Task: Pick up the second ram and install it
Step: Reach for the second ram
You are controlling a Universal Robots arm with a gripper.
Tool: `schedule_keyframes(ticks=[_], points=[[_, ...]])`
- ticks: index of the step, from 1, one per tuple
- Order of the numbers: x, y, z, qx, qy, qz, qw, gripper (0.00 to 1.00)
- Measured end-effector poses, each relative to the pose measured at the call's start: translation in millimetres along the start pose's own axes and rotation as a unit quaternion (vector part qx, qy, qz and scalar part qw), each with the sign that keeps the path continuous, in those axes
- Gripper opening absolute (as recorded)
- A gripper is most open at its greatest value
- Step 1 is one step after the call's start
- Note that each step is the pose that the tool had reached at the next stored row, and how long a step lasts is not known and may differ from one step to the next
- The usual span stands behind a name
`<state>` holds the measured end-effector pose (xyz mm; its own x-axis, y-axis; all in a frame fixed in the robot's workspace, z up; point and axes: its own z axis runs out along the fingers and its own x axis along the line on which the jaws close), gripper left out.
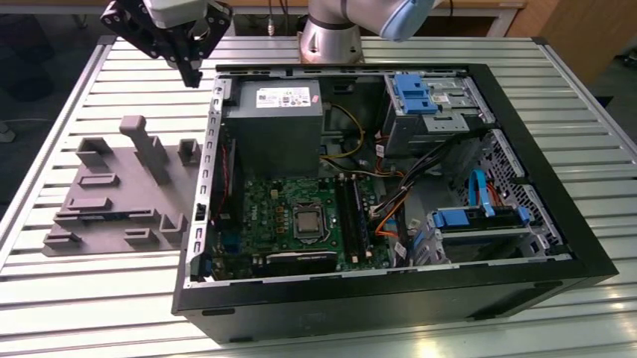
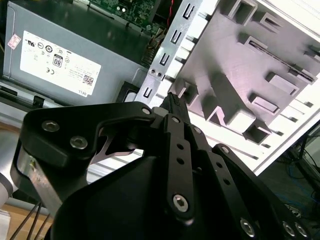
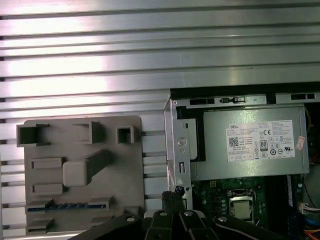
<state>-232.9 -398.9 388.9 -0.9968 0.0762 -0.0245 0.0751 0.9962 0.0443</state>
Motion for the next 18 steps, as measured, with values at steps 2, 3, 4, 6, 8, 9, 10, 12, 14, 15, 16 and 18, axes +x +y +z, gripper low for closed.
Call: schedule_keyframes(ticks=[2, 3, 4, 6, 8, 9, 10, 12, 14, 15, 16, 18], points=[[0.9, -0.1, 0.1, 0.0, 0.0, 0.0, 1.0, 0.11], [1.5, -0.1, 0.1, 0.0, 0.0, 0.0, 1.0, 0.11], [2.0, -0.2, 0.2, 0.0, 0.0, 0.0, 1.0, 0.11], [3.1, -0.2, 0.2, 0.0, 0.0, 0.0, 1.0, 0.11], [4.1, -0.3, 0.2, 0.0, 0.0, 0.0, 1.0, 0.11], [4.6, -0.4, 0.2, 0.0, 0.0, 0.0, 1.0, 0.11], [5.2, -0.4, 0.3, 0.0, 0.0, 0.0, 1.0, 0.11], [6.3, -0.5, 0.3, 0.0, 0.0, 0.0, 1.0, 0.11], [7.6, -0.6, 0.3, 0.0, 0.0, 0.0, 1.0, 0.11], [8.3, -0.6, 0.3, 0.0, 0.0, 0.0, 1.0, 0.11], [9.1, -0.7, 0.3, 0.0, 0.0, 0.0, 1.0, 0.11], [11.4, -0.9, 0.3, 0.0, 0.0, 0.0, 1.0, 0.11]])
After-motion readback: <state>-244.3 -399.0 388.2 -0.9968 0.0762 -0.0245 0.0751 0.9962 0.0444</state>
